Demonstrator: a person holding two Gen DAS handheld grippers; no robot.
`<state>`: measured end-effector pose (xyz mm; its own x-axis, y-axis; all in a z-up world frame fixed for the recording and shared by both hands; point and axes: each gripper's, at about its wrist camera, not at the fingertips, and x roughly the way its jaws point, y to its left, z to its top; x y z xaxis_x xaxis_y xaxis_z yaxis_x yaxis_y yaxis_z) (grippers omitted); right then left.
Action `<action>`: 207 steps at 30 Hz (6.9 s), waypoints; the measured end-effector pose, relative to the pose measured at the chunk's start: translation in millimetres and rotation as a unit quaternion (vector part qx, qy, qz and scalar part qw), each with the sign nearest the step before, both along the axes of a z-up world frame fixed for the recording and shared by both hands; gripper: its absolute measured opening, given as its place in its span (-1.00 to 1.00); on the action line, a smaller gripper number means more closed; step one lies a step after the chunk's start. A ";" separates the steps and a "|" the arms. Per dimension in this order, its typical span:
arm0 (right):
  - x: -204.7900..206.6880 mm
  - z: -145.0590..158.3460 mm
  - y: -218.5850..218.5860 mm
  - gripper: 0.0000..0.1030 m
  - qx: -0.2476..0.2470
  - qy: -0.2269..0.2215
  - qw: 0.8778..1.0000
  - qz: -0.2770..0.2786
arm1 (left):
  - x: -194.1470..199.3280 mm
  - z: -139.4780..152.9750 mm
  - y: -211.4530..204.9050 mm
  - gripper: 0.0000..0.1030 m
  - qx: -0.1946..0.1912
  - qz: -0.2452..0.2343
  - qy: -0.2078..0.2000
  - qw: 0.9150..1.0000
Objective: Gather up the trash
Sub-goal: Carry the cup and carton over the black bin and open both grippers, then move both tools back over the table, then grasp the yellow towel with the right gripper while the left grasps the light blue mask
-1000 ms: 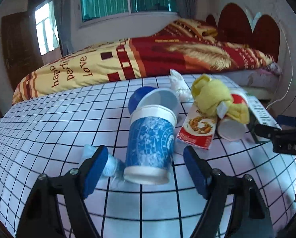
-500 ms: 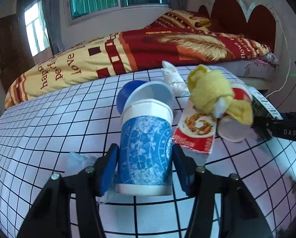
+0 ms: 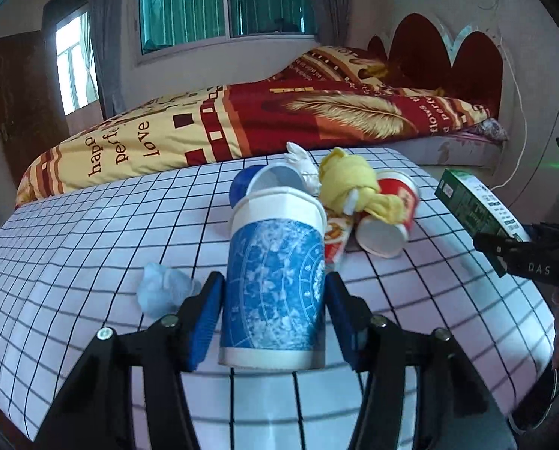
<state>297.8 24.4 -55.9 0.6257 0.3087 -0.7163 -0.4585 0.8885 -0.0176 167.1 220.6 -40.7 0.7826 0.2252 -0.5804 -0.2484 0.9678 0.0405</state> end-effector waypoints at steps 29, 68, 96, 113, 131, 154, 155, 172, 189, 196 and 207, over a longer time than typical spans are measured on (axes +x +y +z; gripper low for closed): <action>-169.2 27.7 -120.1 0.09 0.023 -0.048 0.998 -0.022 | -97.1 17.5 -109.0 0.09 -0.013 -0.082 -0.028 0.996; -218.0 -28.1 -339.9 0.09 -0.012 -0.014 0.980 -0.200 | -64.1 -24.4 -329.6 0.09 -0.028 -0.320 0.028 0.947; -187.4 -132.4 -361.6 0.09 -0.075 0.097 0.984 -0.132 | -22.5 -126.9 -393.8 0.10 -0.093 -0.360 0.153 0.916; -178.6 -149.3 -396.7 1.00 -0.094 0.090 0.972 -0.198 | -21.8 -130.9 -373.9 0.93 -0.051 -0.297 0.153 0.941; -192.7 -107.1 -385.0 1.00 -0.050 0.066 0.971 -0.223 | -40.0 -105.5 -361.2 0.93 -0.035 -0.289 0.122 0.949; -206.7 -36.3 -323.5 1.00 -0.008 -0.025 0.980 -0.198 | -80.3 -42.4 -290.0 0.93 -0.052 -0.227 0.042 0.972; -205.8 -32.2 -317.3 1.00 -0.006 -0.031 0.981 -0.193 | -81.5 -39.9 -285.7 0.93 -0.053 -0.222 0.039 0.973; -156.9 17.5 -130.1 1.00 0.016 -0.065 0.997 -0.036 | -108.7 8.2 -94.7 0.93 -0.035 -0.021 -0.026 0.999; -73.1 38.2 62.7 0.94 0.014 -0.083 0.993 0.083 | -63.5 -1.2 60.5 0.83 -0.031 0.105 -0.012 0.994; -26.0 29.2 111.9 0.71 -0.001 -0.072 0.993 0.098 | -15.4 -21.6 83.4 0.71 -0.047 0.105 0.021 0.993; 21.8 7.2 166.5 0.57 -0.083 -0.078 0.989 0.100 | 23.8 -36.7 99.4 0.55 -0.068 0.101 0.058 0.991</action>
